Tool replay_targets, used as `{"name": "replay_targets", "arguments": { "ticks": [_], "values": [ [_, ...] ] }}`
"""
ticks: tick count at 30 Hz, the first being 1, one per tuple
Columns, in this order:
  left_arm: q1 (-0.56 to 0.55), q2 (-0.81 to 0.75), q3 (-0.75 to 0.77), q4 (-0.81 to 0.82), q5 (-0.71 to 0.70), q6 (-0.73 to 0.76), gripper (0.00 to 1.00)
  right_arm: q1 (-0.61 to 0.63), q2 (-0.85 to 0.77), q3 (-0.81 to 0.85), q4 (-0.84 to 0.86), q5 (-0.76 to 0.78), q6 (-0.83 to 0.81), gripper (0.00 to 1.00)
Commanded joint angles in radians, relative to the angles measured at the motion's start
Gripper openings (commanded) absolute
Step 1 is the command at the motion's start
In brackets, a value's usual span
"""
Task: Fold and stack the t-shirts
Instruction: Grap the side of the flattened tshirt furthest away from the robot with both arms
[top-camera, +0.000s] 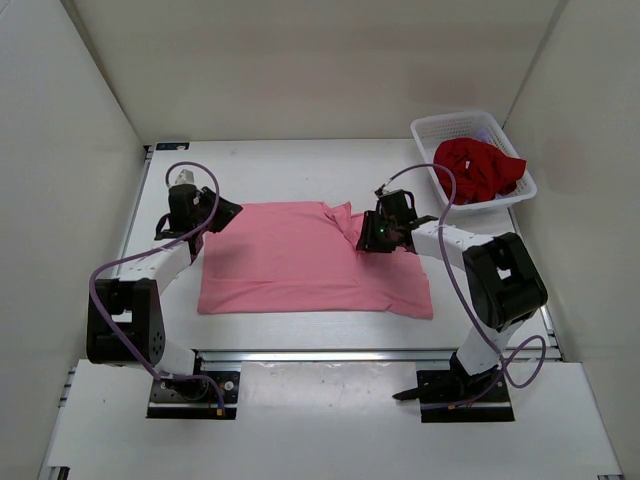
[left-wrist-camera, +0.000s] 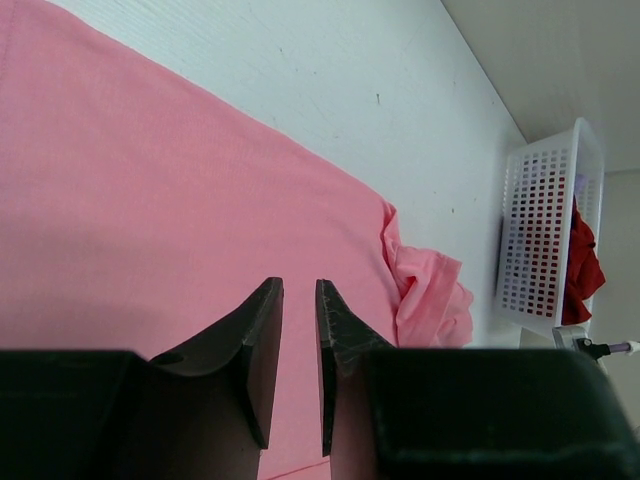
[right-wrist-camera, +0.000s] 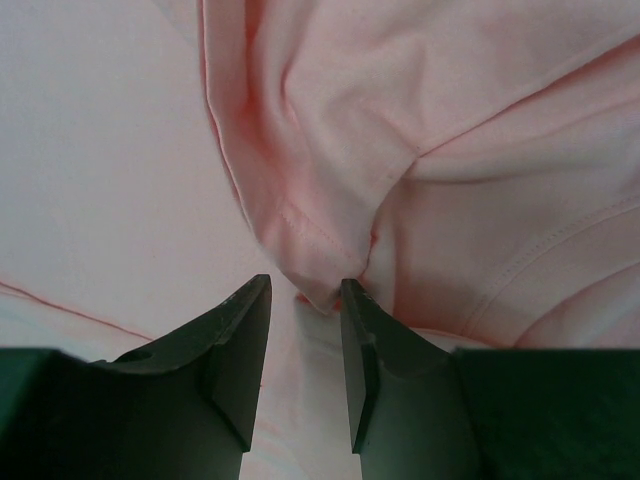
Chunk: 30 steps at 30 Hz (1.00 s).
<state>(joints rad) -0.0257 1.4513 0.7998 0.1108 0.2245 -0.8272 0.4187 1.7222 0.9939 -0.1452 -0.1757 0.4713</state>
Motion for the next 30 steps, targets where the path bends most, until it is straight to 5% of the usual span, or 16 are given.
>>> {"name": "replay_targets", "arguments": {
  "ticks": [1,11,23,30],
  "values": [
    [-0.008,-0.011,0.007,0.018,-0.002,0.008,0.31,0.02,0.002,0.008,0.004,0.036,-0.002,0.33],
    [-0.017,0.0,0.002,0.021,0.001,0.002,0.3,0.011,-0.026,-0.012,0.004,0.078,-0.004,0.33],
    [-0.023,-0.003,-0.007,0.026,-0.002,0.008,0.3,-0.038,-0.012,-0.054,0.139,-0.087,0.072,0.35],
    [-0.025,-0.003,-0.011,0.03,-0.001,0.004,0.3,-0.057,0.008,-0.058,0.13,-0.113,0.085,0.27]
  ]
}}
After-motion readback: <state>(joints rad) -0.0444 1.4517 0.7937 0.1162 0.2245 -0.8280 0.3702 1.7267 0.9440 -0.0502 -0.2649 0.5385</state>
